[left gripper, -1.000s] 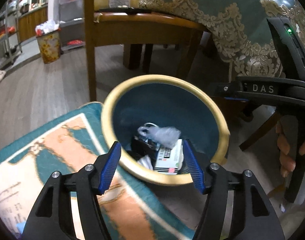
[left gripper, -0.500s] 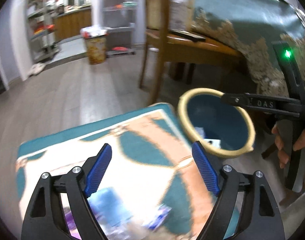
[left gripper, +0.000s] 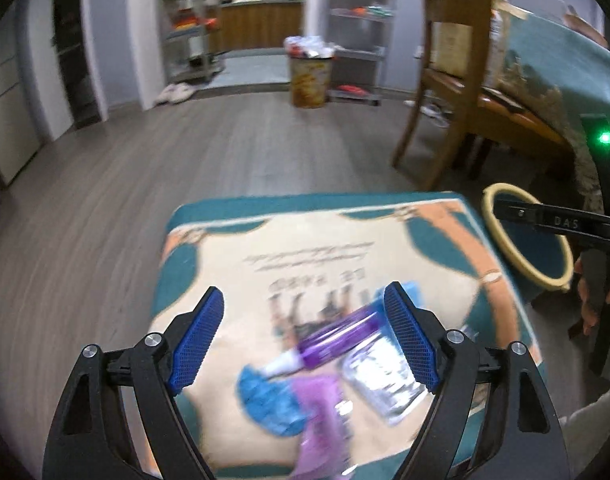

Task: Collect trash
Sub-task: 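Grasp the blue glove with left gripper while right gripper grasps the blue mask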

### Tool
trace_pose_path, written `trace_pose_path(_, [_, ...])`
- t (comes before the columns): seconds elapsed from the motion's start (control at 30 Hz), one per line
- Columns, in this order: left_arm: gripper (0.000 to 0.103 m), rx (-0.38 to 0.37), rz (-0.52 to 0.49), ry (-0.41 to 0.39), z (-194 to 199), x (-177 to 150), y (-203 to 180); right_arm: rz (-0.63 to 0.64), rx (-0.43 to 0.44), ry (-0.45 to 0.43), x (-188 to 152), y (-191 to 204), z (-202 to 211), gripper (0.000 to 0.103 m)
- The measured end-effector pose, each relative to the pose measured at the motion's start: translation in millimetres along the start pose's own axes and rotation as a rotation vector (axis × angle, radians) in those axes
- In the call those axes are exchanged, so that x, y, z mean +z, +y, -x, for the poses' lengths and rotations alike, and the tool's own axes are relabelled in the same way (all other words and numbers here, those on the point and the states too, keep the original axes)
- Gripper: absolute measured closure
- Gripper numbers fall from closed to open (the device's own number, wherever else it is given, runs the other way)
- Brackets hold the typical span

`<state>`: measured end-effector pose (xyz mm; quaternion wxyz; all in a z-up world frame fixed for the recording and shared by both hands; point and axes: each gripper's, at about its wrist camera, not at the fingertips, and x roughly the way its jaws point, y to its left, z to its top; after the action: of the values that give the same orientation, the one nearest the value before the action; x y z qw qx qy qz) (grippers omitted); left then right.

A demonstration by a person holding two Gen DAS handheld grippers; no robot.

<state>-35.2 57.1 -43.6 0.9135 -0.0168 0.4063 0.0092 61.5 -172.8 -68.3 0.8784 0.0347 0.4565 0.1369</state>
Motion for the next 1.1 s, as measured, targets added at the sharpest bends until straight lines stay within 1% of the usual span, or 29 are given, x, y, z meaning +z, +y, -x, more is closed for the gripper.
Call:
trace_pose_path(0.13, [0.02, 0.039, 0.038, 0.057, -4, -24, 30, 0.033, 0.021, 0.059, -10, 25, -16, 0.024])
trace_pose_path(0.23, [0.02, 0.038, 0.076, 0.107, -13, -42, 46, 0.043, 0.024, 0.099, -21, 38, -26, 0.024])
trace_pose_path(0.37, [0.02, 0.043, 0.085, 0.156, -26, -56, 51, 0.069, -0.007, 0.132, -36, 50, -41, 0.025])
trace_pose_path(0.47, [0.02, 0.048, 0.09, 0.18, -34, -60, 54, 0.095, -0.009, 0.158, -44, 57, -51, 0.026])
trace_pose_path(0.53, [0.02, 0.038, 0.098, 0.194, -39, -61, 54, 0.124, -0.012, 0.165, -48, 62, -54, 0.026])
trace_pose_path(0.63, [0.02, 0.014, 0.082, 0.22, -46, -64, 49, 0.188, 0.001, 0.191, -54, 72, -62, 0.039])
trace_pose_path(0.7, [0.022, 0.009, 0.058, 0.242, -51, -68, 45, 0.225, 0.016, 0.218, -58, 78, -68, 0.04])
trace_pose_path(0.83, [0.034, -0.015, 0.044, 0.295, -61, -74, 42, 0.272, 0.059, 0.282, -68, 86, -81, 0.047])
trace_pose_path(0.87, [0.037, -0.017, 0.042, 0.308, -63, -76, 41, 0.289, 0.053, 0.292, -70, 89, -83, 0.052])
trace_pose_path(0.9, [0.039, -0.02, 0.041, 0.321, -65, -78, 40, 0.312, 0.039, 0.309, -73, 91, -87, 0.055])
trace_pose_path(0.97, [0.042, -0.039, 0.049, 0.332, -67, -79, 40, 0.324, 0.036, 0.338, -77, 93, -93, 0.065])
trace_pose_path(1.07, [0.049, -0.062, 0.057, 0.34, -68, -78, 38, 0.319, 0.05, 0.35, -77, 93, -94, 0.079])
trace_pose_path(1.1, [0.051, -0.067, 0.054, 0.344, -69, -79, 37, 0.319, 0.052, 0.348, -76, 92, -94, 0.082])
